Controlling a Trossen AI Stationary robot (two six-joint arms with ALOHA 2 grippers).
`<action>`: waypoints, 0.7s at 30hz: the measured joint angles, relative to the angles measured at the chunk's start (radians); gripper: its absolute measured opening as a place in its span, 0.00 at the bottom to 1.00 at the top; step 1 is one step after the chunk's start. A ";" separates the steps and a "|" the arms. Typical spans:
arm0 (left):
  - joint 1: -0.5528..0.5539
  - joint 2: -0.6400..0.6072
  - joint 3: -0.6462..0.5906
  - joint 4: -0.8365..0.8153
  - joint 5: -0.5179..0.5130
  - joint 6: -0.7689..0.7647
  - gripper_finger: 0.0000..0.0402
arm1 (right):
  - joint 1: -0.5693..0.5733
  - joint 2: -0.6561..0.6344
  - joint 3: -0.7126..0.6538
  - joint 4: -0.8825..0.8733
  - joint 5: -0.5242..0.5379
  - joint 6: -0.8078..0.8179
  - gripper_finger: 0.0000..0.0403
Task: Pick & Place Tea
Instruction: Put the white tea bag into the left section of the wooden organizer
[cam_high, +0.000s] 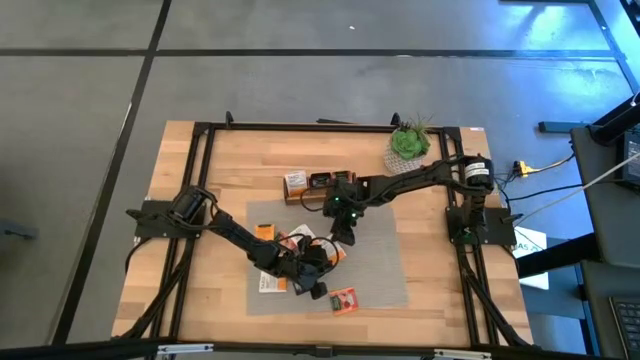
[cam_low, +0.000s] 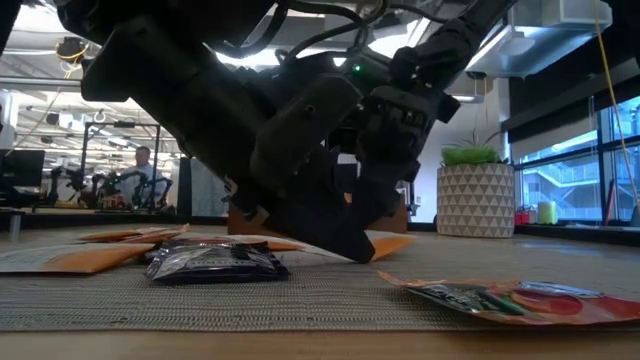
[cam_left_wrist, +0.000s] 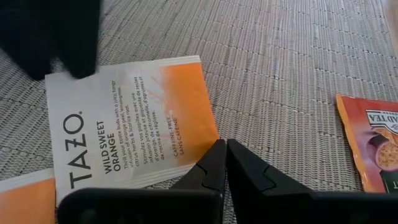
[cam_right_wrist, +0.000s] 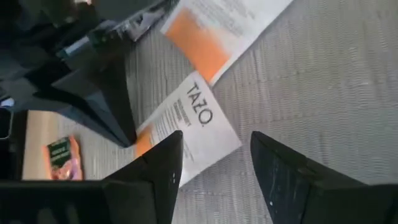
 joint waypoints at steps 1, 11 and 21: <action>0.000 0.000 0.000 0.000 0.000 0.000 0.03 | 0.000 0.006 0.000 0.002 -0.025 0.014 0.47; 0.001 0.000 0.000 -0.002 0.006 0.000 0.03 | 0.000 0.023 0.000 0.025 -0.074 0.097 0.47; 0.001 0.001 0.000 -0.003 0.013 0.004 0.02 | -0.051 0.023 0.000 -0.015 -0.113 0.267 0.47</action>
